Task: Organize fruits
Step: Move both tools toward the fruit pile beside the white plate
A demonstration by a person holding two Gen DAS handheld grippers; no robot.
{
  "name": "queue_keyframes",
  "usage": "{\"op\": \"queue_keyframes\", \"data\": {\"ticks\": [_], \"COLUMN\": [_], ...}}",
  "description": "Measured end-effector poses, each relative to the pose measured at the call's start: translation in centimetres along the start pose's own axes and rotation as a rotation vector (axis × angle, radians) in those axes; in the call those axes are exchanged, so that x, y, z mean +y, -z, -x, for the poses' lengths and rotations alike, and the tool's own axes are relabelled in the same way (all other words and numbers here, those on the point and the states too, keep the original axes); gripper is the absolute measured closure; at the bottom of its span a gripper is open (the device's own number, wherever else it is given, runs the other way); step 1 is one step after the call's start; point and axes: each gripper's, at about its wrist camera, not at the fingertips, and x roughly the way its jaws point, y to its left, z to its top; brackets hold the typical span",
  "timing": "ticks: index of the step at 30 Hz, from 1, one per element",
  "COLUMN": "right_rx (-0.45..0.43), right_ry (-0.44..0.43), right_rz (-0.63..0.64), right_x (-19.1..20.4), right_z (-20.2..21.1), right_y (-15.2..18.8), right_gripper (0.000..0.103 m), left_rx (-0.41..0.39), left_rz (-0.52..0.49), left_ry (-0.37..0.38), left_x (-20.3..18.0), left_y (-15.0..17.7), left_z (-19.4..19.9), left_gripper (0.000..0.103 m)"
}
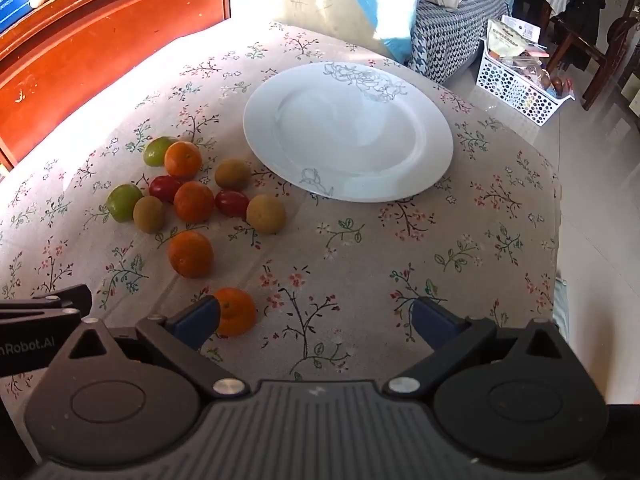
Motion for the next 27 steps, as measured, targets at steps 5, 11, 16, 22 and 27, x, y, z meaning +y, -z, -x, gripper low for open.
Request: {"op": "queue_keyframes", "data": {"ticks": [5,11,16,22,27], "right_rx": [0.007,0.008,0.018,0.020,0.013], "right_ry": [0.002,-0.003,0.004,0.008,0.000], "right_rz": [-0.001,-0.002,-0.002,-0.003,0.003], "right_x": [0.05,0.12,0.13,0.03,-0.45], "right_z": [0.19,-0.05,-0.20,-0.36,-0.22], "right_y": [0.06,0.06,-0.04,0.03,0.19], "right_gripper": [0.002,0.003,0.003,0.004,0.004], "left_rx": [0.000,0.003,-0.003,-0.011,-0.019], "left_rz": [0.002,-0.001,-0.003,-0.009,-0.015], "left_ry": [-0.003,-0.005,0.003,0.013,0.036], "left_x": [0.04,-0.10,-0.09,-0.41,-0.64], "left_y": [0.06,0.11,0.07,0.21,0.42], "left_z": [-0.04,-0.13,-0.07,0.13,0.33], "left_gripper": [0.003,0.003,0.004,0.004,0.004]}}
